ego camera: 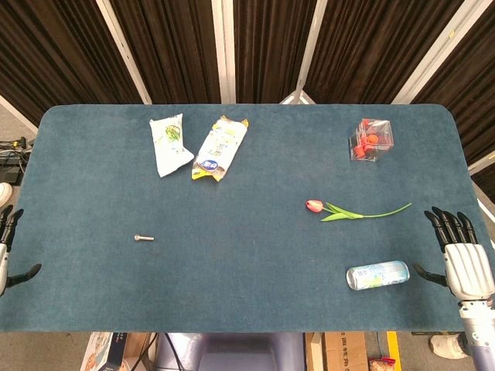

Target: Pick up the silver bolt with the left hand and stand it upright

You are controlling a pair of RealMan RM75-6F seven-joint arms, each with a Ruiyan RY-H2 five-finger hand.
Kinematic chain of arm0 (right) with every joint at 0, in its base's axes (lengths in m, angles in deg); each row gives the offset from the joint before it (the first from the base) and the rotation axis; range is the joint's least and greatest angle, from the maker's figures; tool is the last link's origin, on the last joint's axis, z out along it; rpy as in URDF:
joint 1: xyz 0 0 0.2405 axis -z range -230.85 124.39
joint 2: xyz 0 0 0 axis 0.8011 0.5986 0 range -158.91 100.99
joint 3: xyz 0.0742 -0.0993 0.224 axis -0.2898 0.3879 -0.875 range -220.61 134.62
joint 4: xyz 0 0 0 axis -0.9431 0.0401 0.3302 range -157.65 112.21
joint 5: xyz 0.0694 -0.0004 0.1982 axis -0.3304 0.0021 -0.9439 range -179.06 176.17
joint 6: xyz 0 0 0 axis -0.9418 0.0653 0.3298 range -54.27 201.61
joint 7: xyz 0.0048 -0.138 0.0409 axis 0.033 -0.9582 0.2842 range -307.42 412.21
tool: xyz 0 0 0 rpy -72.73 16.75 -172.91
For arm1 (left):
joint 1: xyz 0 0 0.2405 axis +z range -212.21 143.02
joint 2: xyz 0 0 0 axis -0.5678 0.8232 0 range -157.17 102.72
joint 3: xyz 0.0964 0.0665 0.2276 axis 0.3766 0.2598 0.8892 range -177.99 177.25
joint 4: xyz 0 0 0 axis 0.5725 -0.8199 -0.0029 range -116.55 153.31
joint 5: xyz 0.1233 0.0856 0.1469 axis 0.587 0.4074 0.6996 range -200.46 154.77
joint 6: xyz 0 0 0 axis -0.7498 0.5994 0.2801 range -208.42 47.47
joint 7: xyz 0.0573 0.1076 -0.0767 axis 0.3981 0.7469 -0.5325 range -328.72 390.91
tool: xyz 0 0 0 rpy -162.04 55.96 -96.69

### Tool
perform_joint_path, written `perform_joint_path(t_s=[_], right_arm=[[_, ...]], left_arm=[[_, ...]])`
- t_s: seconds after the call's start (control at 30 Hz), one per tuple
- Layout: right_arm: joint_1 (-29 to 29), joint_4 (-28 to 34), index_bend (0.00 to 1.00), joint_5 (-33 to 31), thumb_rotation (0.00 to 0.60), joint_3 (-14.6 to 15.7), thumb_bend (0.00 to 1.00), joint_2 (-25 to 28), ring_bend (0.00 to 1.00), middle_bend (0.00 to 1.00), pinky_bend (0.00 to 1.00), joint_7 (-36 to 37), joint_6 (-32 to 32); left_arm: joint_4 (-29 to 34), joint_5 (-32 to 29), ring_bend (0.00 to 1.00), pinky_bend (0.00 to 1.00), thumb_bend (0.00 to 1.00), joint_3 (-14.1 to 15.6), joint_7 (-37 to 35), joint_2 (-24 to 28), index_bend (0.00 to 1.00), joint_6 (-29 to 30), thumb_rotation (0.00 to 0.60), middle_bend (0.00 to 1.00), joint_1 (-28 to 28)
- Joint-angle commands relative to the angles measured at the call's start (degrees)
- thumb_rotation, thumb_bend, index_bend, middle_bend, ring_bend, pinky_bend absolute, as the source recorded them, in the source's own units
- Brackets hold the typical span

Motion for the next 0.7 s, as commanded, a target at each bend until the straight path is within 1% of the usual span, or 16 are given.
perform_joint_path(t_s=[0.03,0.33,0.7], right_arm=[[0.04,0.05,0.12,-0.06,0.600,-0.03,0.10,0.04,0.10,0.10,0.03,0.10,-0.04],[0.14,0.19,0.12,0.42,0.600,0.08,0.10,0.23,0.10,0.10,0.03,0.70,-0.41],[-0.03,0.41,0.12,-0.14,0.600,0.47,0.10,0.43,0.10,0.10,0.03,0.25,1.02]], left_arm=[[0.05,0.05,0.00,0.00,0.17,0.05,0.09,0.01,0.07,0.01,0.600,0.00,0.03],[0.22,1.41,0.00,0.00,0.17,0.50,0.73,-0.20,0.07,0.71,0.600,0.00,0.18],[-0.27,0.41,0.00,0.00,0.17,0.40,1.42,-1.17,0.08,-1.44,0.600,0.00,-0.79]])
